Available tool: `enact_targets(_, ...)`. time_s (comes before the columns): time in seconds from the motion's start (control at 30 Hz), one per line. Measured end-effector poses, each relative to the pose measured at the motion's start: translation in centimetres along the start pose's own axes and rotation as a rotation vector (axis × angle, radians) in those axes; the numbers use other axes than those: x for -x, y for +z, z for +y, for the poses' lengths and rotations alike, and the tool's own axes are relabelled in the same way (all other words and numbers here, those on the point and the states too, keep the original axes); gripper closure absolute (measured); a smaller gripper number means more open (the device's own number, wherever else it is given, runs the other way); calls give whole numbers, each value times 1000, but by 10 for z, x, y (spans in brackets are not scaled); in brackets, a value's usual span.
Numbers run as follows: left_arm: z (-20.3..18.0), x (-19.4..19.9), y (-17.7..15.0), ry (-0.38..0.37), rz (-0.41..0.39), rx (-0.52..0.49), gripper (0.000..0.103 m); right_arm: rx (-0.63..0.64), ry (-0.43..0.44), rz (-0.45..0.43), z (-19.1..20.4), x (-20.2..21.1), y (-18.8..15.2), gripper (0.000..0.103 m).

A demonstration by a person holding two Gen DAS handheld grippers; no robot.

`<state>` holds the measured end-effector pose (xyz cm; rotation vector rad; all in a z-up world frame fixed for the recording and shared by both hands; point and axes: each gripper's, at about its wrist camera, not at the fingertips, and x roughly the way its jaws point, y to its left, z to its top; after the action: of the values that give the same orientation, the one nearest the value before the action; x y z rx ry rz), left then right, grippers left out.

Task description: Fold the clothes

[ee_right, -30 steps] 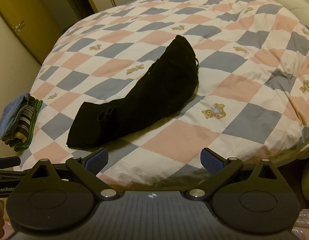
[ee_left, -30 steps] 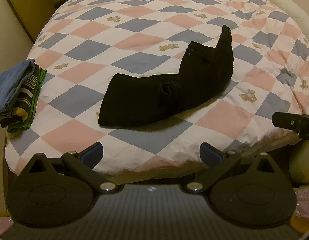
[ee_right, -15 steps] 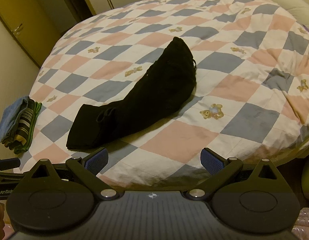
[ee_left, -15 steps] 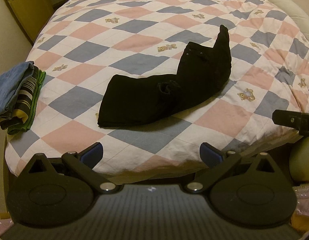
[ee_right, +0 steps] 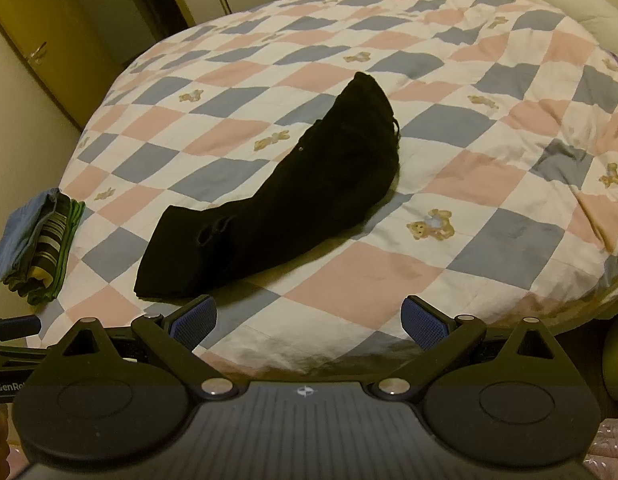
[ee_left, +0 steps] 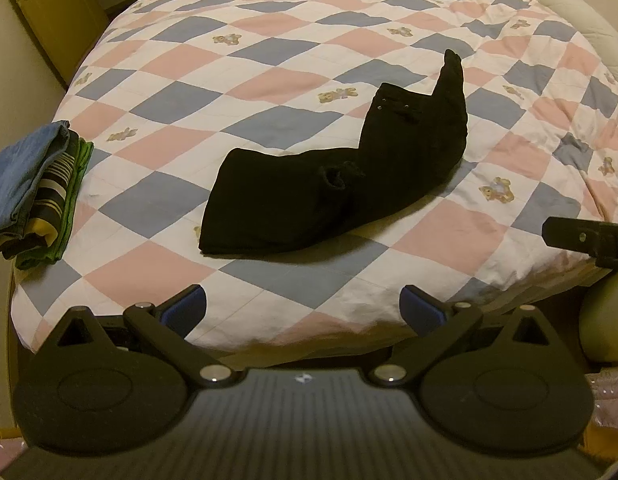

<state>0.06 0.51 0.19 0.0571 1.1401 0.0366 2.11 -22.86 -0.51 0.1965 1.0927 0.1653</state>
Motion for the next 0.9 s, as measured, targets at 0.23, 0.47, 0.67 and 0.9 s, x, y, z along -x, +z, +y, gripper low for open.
enact_targets(0.23, 0, -2, 2, -1, 2, 0, 1, 3, -2, 6, 1, -2, 2, 2)
enact_targets(0.47, -3, -7, 6, -6, 6, -7, 1, -4, -8, 8, -1, -5, 4, 2)
enact_targets(0.67, -7, -10, 11, -7, 11, -10, 1, -8, -11, 13, -5, -8, 9, 2)
enact_targets(0.9, -9, -16, 17, -7, 20, -7, 1, -6, -12, 23, -6, -14, 17, 2)
